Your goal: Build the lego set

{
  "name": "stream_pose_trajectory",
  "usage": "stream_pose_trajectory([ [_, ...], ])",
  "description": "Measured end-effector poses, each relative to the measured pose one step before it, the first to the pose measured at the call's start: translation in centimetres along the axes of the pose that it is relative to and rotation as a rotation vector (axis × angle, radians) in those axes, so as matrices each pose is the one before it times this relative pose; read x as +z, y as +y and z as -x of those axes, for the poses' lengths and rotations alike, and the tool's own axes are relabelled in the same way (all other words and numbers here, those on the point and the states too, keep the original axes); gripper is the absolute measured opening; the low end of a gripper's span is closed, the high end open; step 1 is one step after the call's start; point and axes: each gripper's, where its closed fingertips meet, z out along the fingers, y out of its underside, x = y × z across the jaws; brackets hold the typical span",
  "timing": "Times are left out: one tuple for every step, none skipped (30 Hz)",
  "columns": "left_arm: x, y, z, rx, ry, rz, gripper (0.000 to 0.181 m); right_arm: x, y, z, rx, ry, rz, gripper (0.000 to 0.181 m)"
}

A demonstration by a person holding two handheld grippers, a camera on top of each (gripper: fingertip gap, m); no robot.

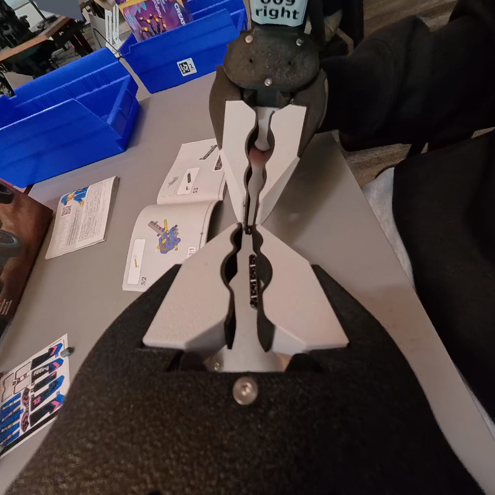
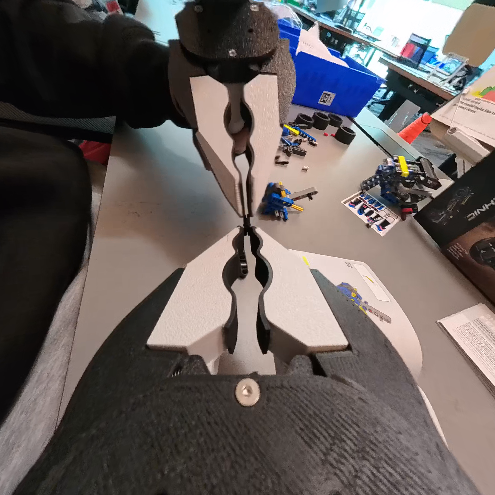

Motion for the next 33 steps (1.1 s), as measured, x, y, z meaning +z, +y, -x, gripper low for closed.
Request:
stream_pose_trajectory([
  [-0.025, 0.188, -0.166, -0.0075, 0.0171, 0.0150, 0.000, 0.106, 0.114, 0.257, -0.0035, -0.0129, 0.0080, 0.003],
  [-0.004, 0.197, -0.081, 0.0021, 0.0087, 0.0189, 0.000, 0.117, 0.098, 0.003, -0.0074, 0.0050, 0.0087, 0.003],
  [-0.065, -0.005, 0.071, 0.0138, -0.0059, 0.0049, 0.000, 0.075, -0.076, -0.104, -0.0050, 0.0108, -0.0020, 0.003],
  [-0.101, -0.180, 0.068, 0.0072, -0.0058, -0.0077, 0.000, -0.031, -0.226, -0.086, 0.0042, 0.0043, -0.0115, 0.003],
  [-0.102, -0.198, 0.011, -0.0075, 0.0017, -0.0103, 0.000, -0.123, -0.245, -0.057, 0.0120, -0.0033, -0.0154, 0.003],
  [-0.050, -0.046, 0.033, -0.0110, 0.0026, -0.0045, 0.005, -0.169, -0.224, -0.204, 0.0133, 0.0052, -0.0153, 0.003],
  [-0.011, 0.107, 0.024, -0.0013, -0.0009, 0.0036, 0.014, -0.187, -0.186, -0.156, 0.0079, 0.0041, -0.0150, 0.003],
  [0.038, 0.159, 0.020, 0.0061, -0.0043, 0.0051, 0.014, -0.126, -0.093, 0.000, 0.0072, -0.0055, -0.0083, 0.003],
  [0.067, 0.057, -0.054, 0.0055, -0.0012, -0.0003, 0.013, -0.072, 0.020, 0.016, 0.0048, -0.0038, 0.0002, 0.003],
  [0.067, -0.074, -0.077, 0.0010, 0.0001, -0.0059, 0.011, -0.021, 0.037, -0.040, -0.0014, 0.0030, 0.0019, 0.003],
  [0.072, -0.082, -0.065, -0.0014, 0.0011, -0.0053, 0.010, 0.014, -0.010, 0.059, -0.0025, -0.0020, 0.0005, 0.003],
  [0.075, -0.019, -0.013, -0.0016, -0.0004, -0.0011, 0.009, 0.055, -0.035, 0.110, 0.0001, -0.0060, -0.0002, 0.003],
  [0.067, 0.021, 0.009, -0.0001, -0.0007, 0.0011, 0.008, 0.058, -0.039, 0.029, -0.0031, 0.0011, -0.0004, 0.003],
  [0.042, -0.032, -0.008, 0.0016, 0.0001, -0.0027, 0.007, 0.058, 0.022, 0.058, -0.0042, -0.0008, 0.0040, 0.003],
  [0.010, -0.039, 0.001, 0.0015, 0.0001, -0.0030, 0.006, 0.007, 0.042, 0.002, -0.0023, 0.0007, 0.0043, 0.003],
  [-0.002, 0.021, 0.013, 0.0004, -0.0009, 0.0009, 0.006, -0.015, 0.032, -0.019, -0.0004, 0.0005, 0.0021, 0.003],
  [-0.002, -0.034, 0.031, 0.0033, -0.0032, -0.0024, 0.005, -0.051, -0.050, -0.010, 0.0024, -0.0003, -0.0044, 0.003],
  [-0.034, -0.076, 0.033, 0.0064, -0.0045, -0.0047, 0.004, -0.045, -0.060, 0.002, 0.0022, -0.0018, -0.0061, 0.003],
  [-0.036, -0.058, 0.032, 0.0051, -0.0029, -0.0027, 0.002, -0.009, -0.011, 0.087, 0.0026, -0.0060, -0.0024, 0.003],
  [-0.020, 0.006, 0.006, 0.0011, 0.0013, 0.0002, 0.002, 0.014, 0.025, 0.009, 0.0018, -0.0010, 0.0012, 0.003],
  [0.007, 0.034, -0.008, -0.0032, 0.0037, 0.0017, 0.002, 0.011, 0.045, 0.000, -0.0032, 0.0014, 0.0031, 0.003],
  [0.003, 0.040, -0.028, -0.0039, 0.0041, 0.0012, 0.001, 0.009, 0.031, 0.034, -0.0038, -0.0003, 0.0040, 0.003],
  [0.009, 0.012, -0.011, 0.0009, 0.0009, 0.0006, 0.001, 0.011, 0.022, 0.007, -0.0012, 0.0000, 0.0034, 0.003],
  [-0.008, -0.005, 0.004, 0.0084, -0.0034, -0.0001, 0.001, 0.010, 0.000, 0.018, 0.0015, -0.0015, 0.0009, 0.003],
  [-0.006, -0.020, -0.009, 0.0067, -0.0024, -0.0007, 0.001, 0.009, -0.001, 0.009, 0.0004, -0.0009, -0.0009, 0.003],
  [-0.004, -0.088, -0.014, -0.0017, 0.0004, -0.0054, 0.002, 0.016, 0.063, -0.044, -0.0002, 0.0032, 0.0012, 0.003],
  [-0.019, -0.146, -0.074, -0.0071, 0.0059, -0.0099, 0.005, 0.069, 0.217, 0.003, -0.0034, 0.0005, 0.0100, 0.003],
  [-0.005, -0.012, -0.046, -0.0075, 0.0065, 0.0002, 0.004, 0.085, 0.099, 0.182, -0.0022, -0.0101, 0.0037, 0.003],
  [0.031, 0.186, 0.077, -0.0025, -0.0024, 0.0134, 0.000, 0.074, 0.141, -0.048, -0.0017, 0.0054, 0.0086, 0.003],
  [0.029, 0.131, 0.041, 0.0023, -0.0028, 0.0114, 0.000, 0.049, 0.096, -0.021, -0.0071, 0.0040, 0.0070, 0.003],
  [0.003, 0.009, -0.056, 0.0016, 0.0032, 0.0029, 0.000, -0.005, -0.018, 0.053, 0.0018, -0.0042, 0.0007, 0.003],
  [-0.045, -0.077, -0.048, -0.0022, 0.0032, -0.0045, 0.000, -0.072, -0.119, -0.030, 0.0047, -0.0007, -0.0066, 0.003],
  [-0.069, -0.069, 0.015, -0.0036, 0.0006, -0.0061, 0.002, -0.097, -0.143, -0.091, 0.0024, 0.0042, -0.0096, 0.003],
])
